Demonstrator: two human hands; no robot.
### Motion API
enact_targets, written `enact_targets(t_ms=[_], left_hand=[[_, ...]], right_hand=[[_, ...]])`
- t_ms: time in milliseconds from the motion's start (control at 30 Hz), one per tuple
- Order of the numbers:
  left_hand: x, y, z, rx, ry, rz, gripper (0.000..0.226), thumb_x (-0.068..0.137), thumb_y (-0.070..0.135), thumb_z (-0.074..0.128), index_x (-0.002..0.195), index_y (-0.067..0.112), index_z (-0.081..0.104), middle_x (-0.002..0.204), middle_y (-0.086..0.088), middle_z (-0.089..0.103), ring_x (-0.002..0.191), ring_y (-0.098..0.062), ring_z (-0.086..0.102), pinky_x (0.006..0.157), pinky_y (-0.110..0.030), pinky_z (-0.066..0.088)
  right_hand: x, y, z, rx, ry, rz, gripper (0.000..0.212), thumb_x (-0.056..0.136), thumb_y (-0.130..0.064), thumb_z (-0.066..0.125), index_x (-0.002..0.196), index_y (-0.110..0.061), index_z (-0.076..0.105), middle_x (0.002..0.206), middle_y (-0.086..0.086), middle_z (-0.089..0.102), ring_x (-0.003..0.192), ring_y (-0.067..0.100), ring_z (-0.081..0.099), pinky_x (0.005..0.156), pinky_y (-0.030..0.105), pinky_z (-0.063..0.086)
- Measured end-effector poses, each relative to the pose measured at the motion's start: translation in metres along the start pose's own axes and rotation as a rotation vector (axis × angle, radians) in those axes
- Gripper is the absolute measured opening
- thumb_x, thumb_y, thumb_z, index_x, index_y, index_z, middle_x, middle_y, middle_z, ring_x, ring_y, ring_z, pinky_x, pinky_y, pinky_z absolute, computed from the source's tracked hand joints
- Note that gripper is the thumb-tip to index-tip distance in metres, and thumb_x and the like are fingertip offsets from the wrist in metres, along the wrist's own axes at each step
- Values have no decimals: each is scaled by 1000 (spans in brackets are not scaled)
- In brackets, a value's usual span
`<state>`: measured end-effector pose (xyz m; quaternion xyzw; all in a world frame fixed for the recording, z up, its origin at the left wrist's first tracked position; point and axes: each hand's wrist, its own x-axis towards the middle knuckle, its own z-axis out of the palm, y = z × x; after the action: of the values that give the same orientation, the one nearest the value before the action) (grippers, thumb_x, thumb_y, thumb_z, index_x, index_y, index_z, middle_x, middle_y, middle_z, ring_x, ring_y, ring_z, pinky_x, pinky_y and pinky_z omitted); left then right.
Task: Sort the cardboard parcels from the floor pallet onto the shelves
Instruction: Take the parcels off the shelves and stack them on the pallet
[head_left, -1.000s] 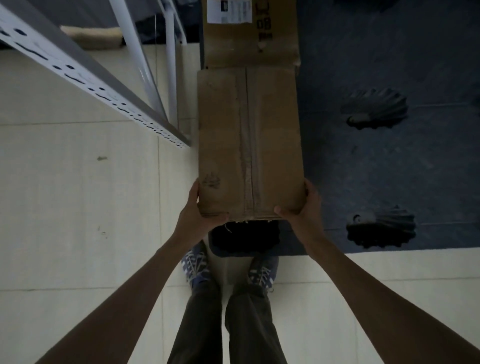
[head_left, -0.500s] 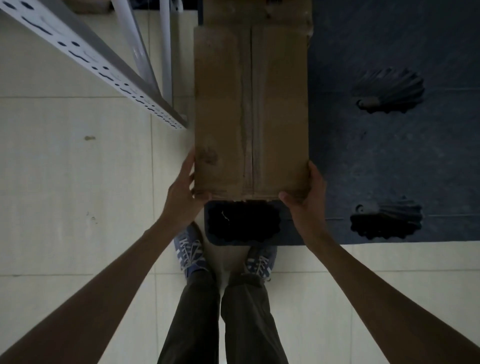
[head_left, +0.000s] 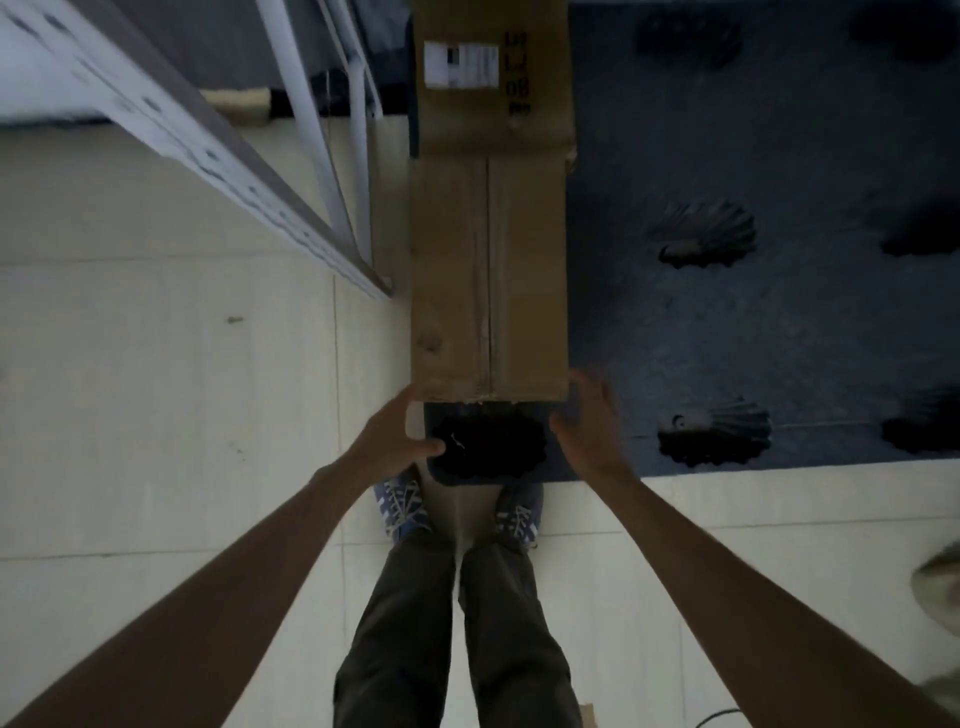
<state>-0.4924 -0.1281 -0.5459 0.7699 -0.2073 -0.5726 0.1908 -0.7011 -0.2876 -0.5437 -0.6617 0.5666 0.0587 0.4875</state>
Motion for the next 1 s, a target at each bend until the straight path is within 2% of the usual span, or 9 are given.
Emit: enact_targets(t_ms=[100, 167, 233, 367, 500, 700, 767, 867, 1000], left_hand=[[-68, 46, -26, 52, -65, -19, 80, 88, 28, 77, 154, 22, 32, 157, -6, 39, 141, -18, 37, 106, -25, 33], [-111, 86, -53, 77, -75, -19, 74, 89, 33, 76, 152, 22, 39, 151, -6, 45, 138, -22, 43, 105, -27, 38], [-156, 128, -83, 119, -30, 39, 64, 89, 36, 75, 145, 24, 46, 138, -3, 52, 124, -18, 51, 97, -22, 41], [-246, 204, -136, 111, 144, 204, 44, 88, 20, 78, 128, 19, 58, 107, 2, 59, 102, -15, 60, 81, -7, 42], [-324, 246, -173, 149, 272, 299, 39, 91, 17, 73, 126, 21, 57, 103, 2, 60, 97, -13, 61, 69, -4, 42], [-430, 250, -231, 265, 371, 274, 49, 93, 40, 69, 138, 26, 53, 125, 3, 60, 113, -15, 59, 88, -21, 43], [-462, 241, -254, 273, 439, 268, 51, 94, 43, 68, 139, 27, 52, 129, 2, 61, 116, -17, 59, 94, -25, 45], [-502, 219, -292, 257, 527, 264, 51, 94, 44, 67, 140, 27, 52, 129, 2, 61, 116, -17, 59, 96, -27, 47], [-539, 175, -340, 220, 602, 257, 50, 93, 44, 68, 139, 30, 53, 128, 3, 60, 112, -15, 59, 89, -22, 43]], right_hand=[[-58, -52, -43, -51, -179, -42, 21, 91, 4, 58, 107, -6, 50, 89, 2, 46, 87, 23, 47, 79, 40, 39], [-91, -96, -79, -124, -231, -89, 30, 92, 1, 58, 94, -25, 42, 78, -6, 38, 72, 19, 45, 72, 39, 37], [-124, -149, -118, -180, -249, -165, 34, 96, -9, 59, 95, -36, 38, 80, -11, 43, 69, 8, 48, 73, 34, 43], [-173, -246, -186, -231, -242, -316, 39, 99, -18, 58, 138, -21, 51, 115, -2, 64, 104, 17, 64, 79, 22, 48], [-218, -336, -228, -230, -213, -505, 34, 99, -15, 59, 133, -16, 57, 103, -7, 60, 94, 11, 61, 62, 6, 43], [-287, -439, -226, -316, -254, -720, 32, 101, -8, 57, 132, -6, 59, 127, 25, 63, 116, 36, 60, 89, 22, 52], [-310, -467, -212, -365, -300, -734, 31, 102, -11, 55, 132, -5, 58, 125, 23, 63, 114, 36, 62, 89, 31, 52], [-342, -504, -185, -395, -303, -787, 30, 98, -11, 60, 127, -6, 62, 100, 7, 62, 84, 19, 60, 70, 21, 48], [-374, -546, -139, -406, -318, -821, 27, 96, -15, 64, 123, -11, 63, 92, 5, 60, 86, 19, 60, 76, 29, 49]])
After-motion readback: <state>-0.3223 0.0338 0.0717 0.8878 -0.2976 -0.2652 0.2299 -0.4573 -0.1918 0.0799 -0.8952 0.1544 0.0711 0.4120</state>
